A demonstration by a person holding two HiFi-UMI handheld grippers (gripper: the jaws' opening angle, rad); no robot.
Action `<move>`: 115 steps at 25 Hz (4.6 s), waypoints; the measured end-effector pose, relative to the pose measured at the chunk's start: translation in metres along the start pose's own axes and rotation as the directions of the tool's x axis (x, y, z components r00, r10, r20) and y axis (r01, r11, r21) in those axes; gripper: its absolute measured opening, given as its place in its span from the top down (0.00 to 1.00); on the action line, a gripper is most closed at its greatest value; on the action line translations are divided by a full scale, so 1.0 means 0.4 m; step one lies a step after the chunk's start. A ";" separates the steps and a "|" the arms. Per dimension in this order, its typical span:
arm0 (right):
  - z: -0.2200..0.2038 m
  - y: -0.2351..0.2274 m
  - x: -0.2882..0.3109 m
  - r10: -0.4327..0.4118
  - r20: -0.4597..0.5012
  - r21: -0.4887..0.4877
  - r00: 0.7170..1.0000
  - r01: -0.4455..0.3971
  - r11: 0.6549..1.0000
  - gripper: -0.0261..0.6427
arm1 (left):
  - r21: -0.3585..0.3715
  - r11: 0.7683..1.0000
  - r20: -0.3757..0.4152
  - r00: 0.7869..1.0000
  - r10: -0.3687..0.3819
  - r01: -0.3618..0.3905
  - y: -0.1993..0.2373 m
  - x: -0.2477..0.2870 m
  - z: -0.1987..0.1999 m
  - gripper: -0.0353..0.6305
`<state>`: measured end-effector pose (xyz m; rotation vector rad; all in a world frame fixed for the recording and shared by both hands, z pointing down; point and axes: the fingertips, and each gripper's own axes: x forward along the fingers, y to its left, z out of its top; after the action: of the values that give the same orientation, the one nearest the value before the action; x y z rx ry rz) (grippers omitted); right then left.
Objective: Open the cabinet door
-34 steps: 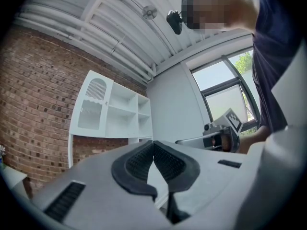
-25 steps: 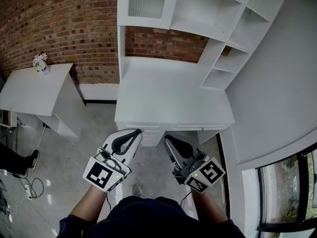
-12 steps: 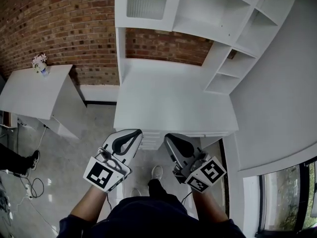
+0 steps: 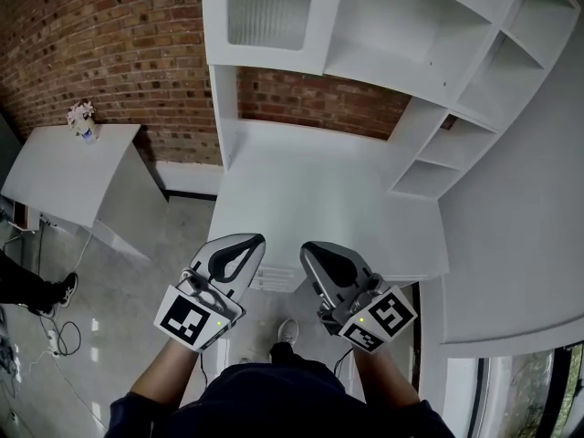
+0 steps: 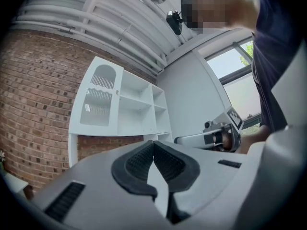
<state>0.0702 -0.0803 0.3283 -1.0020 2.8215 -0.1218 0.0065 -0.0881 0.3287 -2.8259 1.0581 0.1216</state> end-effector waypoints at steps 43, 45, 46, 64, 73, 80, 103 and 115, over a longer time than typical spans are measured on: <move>0.162 -0.536 0.327 -0.205 0.078 -0.138 0.976 0.214 0.967 0.92 | 0.011 0.997 -0.002 0.997 -0.072 0.072 0.417 0.310 -0.062 0.94; 0.170 -0.553 0.344 -0.218 0.083 -0.145 0.972 0.228 0.963 0.92 | 0.005 0.997 0.000 0.997 -0.078 0.078 0.433 0.316 -0.067 0.94; 0.175 -0.562 0.353 -0.223 0.086 -0.149 0.971 0.234 0.961 0.92 | 0.005 0.997 -0.001 0.997 -0.080 0.080 0.441 0.319 -0.071 0.94; 0.231 -0.699 0.469 -0.243 0.104 -0.159 0.964 0.257 0.953 0.82 | -0.004 0.998 0.013 0.998 -0.063 0.063 0.546 0.443 -0.080 0.94; 0.241 -0.782 0.532 -0.248 0.112 -0.129 0.962 0.262 0.957 0.76 | 0.012 0.998 0.004 0.998 -0.066 0.065 0.566 0.476 -0.092 0.94; 0.264 -0.837 0.566 -0.259 0.120 -0.135 0.958 0.274 0.952 0.73 | 0.005 0.998 -0.004 0.998 -0.063 0.063 0.573 0.488 -0.105 0.94; 0.249 -0.862 0.584 -0.239 0.130 -0.127 0.962 0.255 0.959 0.74 | -0.019 1.000 -0.031 1.000 -0.004 0.003 0.586 0.465 -0.130 0.94; 0.248 -0.804 0.546 -0.223 0.132 -0.121 0.966 0.239 0.963 0.79 | -0.012 1.000 -0.018 1.000 -0.012 0.012 0.550 0.441 -0.107 0.94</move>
<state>0.1186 -0.4702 0.2467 -1.3218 2.6267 0.1033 -0.0041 -0.3731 0.3317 -2.8490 1.0478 0.1023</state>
